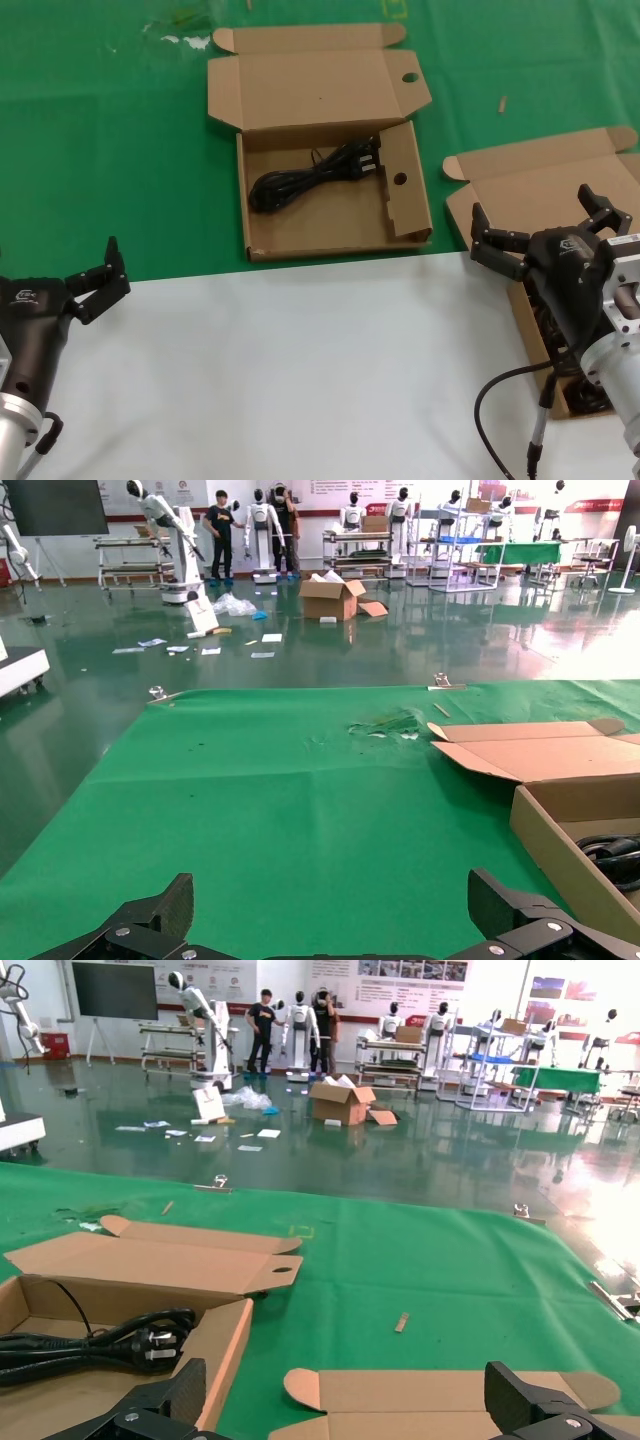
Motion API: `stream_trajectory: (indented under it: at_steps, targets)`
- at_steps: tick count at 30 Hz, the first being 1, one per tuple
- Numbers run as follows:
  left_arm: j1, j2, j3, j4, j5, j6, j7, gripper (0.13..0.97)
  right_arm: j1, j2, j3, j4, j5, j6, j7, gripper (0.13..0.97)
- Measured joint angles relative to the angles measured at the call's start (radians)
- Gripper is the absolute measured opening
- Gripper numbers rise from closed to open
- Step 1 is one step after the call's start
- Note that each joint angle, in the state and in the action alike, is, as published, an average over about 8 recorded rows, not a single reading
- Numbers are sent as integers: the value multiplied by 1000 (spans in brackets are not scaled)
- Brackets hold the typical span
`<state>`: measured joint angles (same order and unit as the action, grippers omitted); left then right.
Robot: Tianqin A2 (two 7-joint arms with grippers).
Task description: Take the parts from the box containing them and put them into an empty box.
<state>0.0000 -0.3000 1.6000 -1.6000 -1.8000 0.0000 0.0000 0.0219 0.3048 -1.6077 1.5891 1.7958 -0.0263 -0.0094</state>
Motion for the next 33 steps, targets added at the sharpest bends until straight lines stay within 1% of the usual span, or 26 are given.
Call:
stream_trajectory:
  at_steps: [33]
  targets:
    - [0, 0, 0, 0, 0, 0, 0, 966, 0, 0, 0, 0, 0, 0, 0, 966]
